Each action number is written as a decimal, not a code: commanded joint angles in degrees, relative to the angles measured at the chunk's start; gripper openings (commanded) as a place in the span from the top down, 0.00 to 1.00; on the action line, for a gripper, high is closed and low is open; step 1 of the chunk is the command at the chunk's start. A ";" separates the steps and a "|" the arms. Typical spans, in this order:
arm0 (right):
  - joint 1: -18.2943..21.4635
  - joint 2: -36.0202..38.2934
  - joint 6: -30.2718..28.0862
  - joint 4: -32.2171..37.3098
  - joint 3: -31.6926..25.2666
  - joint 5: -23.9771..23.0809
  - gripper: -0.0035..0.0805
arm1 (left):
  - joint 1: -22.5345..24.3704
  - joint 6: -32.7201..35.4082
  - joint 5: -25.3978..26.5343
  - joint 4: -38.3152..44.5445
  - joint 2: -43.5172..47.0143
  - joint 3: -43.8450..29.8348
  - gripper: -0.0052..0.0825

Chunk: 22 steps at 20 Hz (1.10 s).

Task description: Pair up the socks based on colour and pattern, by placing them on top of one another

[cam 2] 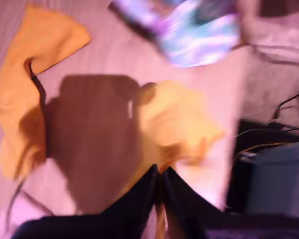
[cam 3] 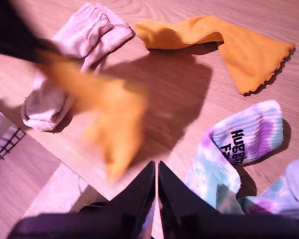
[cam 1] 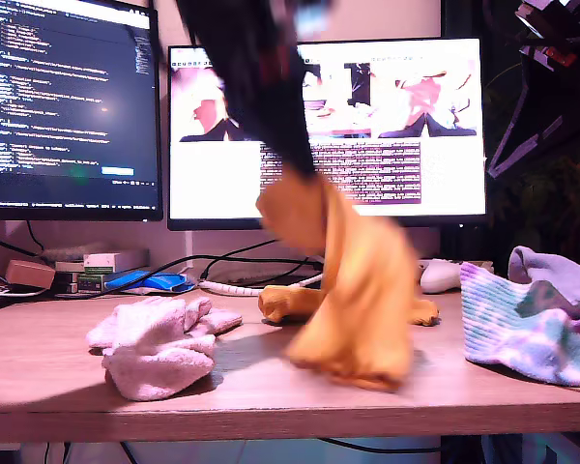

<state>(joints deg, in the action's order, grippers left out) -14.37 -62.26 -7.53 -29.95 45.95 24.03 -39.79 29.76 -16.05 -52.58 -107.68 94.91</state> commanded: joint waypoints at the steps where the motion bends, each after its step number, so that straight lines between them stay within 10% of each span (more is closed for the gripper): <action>1: -1.03 -0.20 0.48 0.52 -0.92 1.60 0.97 | 0.94 1.66 -0.17 1.01 -4.46 -0.83 0.97; 10: -11.72 -16.57 5.01 11.43 -0.92 1.99 0.97 | 3.82 5.44 2.86 9.66 -8.26 -0.81 0.97; 22: -15.63 -37.05 12.09 29.48 -0.85 -0.13 0.97 | 4.66 6.73 1.90 9.75 -8.26 -0.81 0.97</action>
<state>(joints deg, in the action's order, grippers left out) -29.54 -97.95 3.70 -0.38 45.95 23.86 -35.09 36.14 -13.85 -43.24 -116.25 94.48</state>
